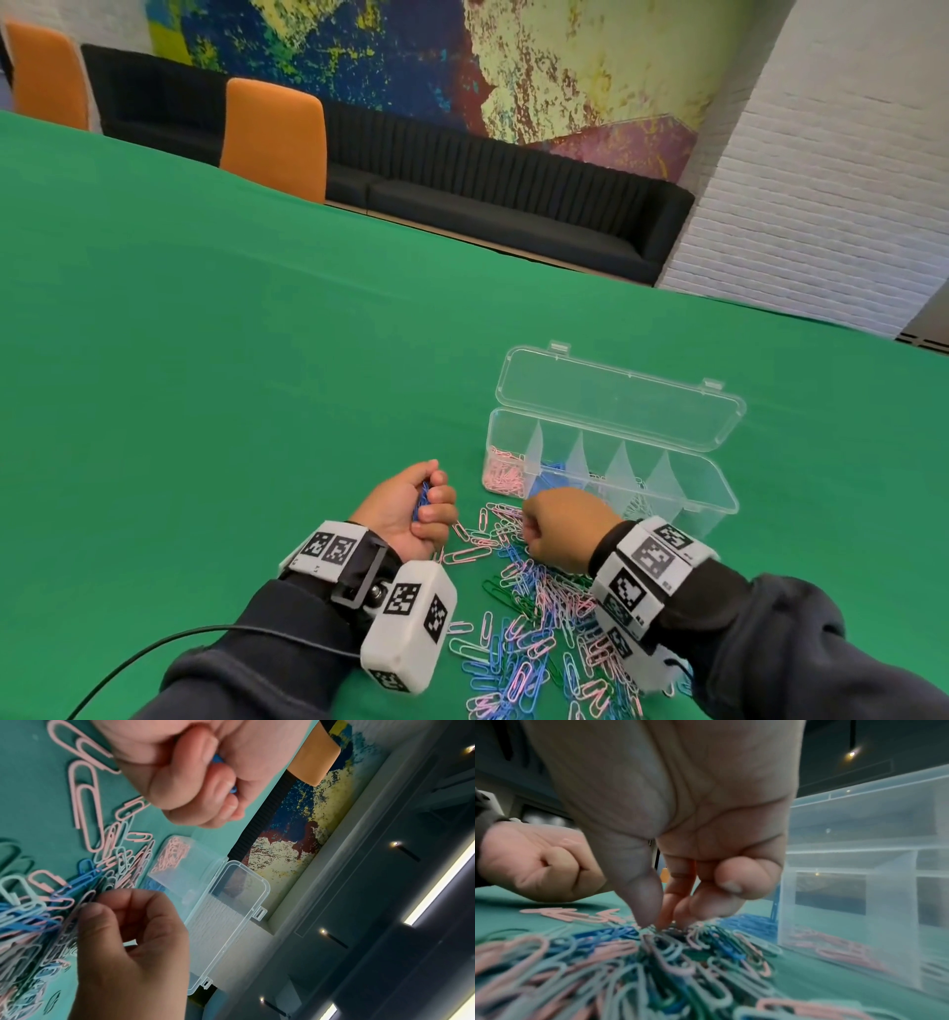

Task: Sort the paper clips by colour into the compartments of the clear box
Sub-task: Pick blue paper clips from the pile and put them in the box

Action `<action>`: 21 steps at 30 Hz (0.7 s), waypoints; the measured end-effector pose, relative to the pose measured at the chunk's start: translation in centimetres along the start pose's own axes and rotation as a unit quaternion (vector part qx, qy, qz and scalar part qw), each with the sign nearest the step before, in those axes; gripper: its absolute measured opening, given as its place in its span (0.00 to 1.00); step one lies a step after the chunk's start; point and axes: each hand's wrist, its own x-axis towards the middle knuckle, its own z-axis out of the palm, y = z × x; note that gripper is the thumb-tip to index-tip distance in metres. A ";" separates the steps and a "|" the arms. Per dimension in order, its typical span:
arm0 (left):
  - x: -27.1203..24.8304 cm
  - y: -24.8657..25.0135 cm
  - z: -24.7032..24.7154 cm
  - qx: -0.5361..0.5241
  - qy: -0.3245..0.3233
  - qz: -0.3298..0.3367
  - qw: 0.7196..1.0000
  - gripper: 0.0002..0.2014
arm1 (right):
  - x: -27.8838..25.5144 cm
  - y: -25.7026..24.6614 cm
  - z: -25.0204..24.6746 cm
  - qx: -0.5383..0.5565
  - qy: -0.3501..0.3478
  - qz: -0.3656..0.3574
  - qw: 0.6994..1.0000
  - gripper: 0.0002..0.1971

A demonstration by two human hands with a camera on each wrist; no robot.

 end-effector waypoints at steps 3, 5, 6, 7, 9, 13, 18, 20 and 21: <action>0.0 0.0 0.1 -0.003 0.010 0.006 1.000 0.17 | 0.0 -0.2 -0.1 0.041 0.008 -0.016 0.999 0.06; -0.1 -0.1 0.2 -0.007 0.021 0.011 1.000 0.16 | 0.1 -0.6 0.1 0.044 -0.005 -0.024 0.999 0.02; -0.1 -0.1 0.2 -0.009 0.028 0.015 0.999 0.16 | 0.2 -0.9 0.2 0.036 -0.013 -0.019 0.999 0.04; -0.2 -0.1 0.3 -0.009 0.034 0.021 0.999 0.16 | 0.4 -1.0 0.4 0.020 -0.022 -0.010 0.999 0.07; -0.1 -0.2 0.3 -0.007 0.044 0.033 0.998 0.16 | 0.8 -1.2 0.6 -0.009 -0.029 0.003 1.000 0.08; -0.1 -0.6 0.5 -0.009 0.043 0.033 0.998 0.17 | 1.1 -1.1 0.4 -0.009 -0.037 0.003 0.999 0.03; -0.4 -1.2 0.9 0.002 0.025 0.027 0.999 0.17 | 0.8 -0.4 -0.3 0.024 -0.010 0.018 0.999 0.09; -0.4 -1.2 1.0 -0.003 0.023 0.026 0.999 0.17 | 0.3 -0.1 -0.8 0.029 -0.007 -0.008 1.000 0.09; -0.4 -1.2 1.0 -0.005 0.023 0.026 0.999 0.17 | 0.0 0.1 -1.0 0.040 -0.012 -0.029 0.999 0.08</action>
